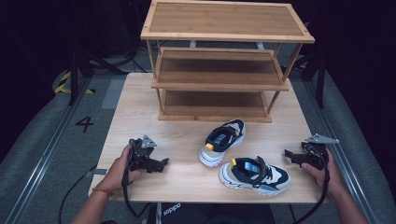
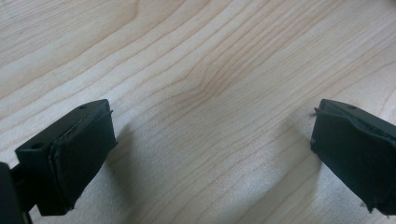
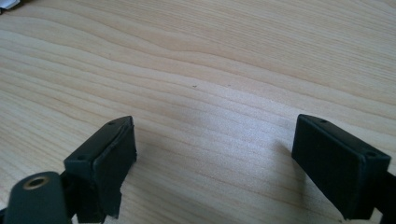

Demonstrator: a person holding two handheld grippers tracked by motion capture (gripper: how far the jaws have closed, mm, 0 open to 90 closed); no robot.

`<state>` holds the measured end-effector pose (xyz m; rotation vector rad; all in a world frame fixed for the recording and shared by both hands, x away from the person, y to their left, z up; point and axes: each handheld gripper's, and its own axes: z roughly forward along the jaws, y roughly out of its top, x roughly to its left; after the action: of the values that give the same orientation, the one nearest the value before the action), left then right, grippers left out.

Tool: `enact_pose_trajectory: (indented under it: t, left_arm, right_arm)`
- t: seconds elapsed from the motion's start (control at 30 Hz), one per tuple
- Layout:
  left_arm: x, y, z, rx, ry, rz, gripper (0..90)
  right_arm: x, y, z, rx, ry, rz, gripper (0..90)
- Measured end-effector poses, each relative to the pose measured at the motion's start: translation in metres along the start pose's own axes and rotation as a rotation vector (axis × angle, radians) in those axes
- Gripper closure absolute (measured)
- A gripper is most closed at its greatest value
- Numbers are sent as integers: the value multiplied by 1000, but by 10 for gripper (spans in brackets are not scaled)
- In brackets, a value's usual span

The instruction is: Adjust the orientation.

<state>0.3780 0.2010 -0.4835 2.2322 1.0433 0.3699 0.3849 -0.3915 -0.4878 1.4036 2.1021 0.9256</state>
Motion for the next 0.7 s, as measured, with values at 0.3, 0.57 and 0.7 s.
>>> enact_pose_trajectory:
  t: [0.3, 0.57, 0.7]
  left_arm:
    - [2, 3, 3, 2, -8, 4, 2]
    - [4, 2, -6, 25, -102, 87, 115]
    - [-3, 6, -6, 42, -123, 151, 157]
  right_arm:
    - [0, 0, 0, 0, 1, 0, 140]
    - [0, 0, 0, 1, 1, 1, 139]
    - [0, 0, 0, 1, 1, 1, 139]
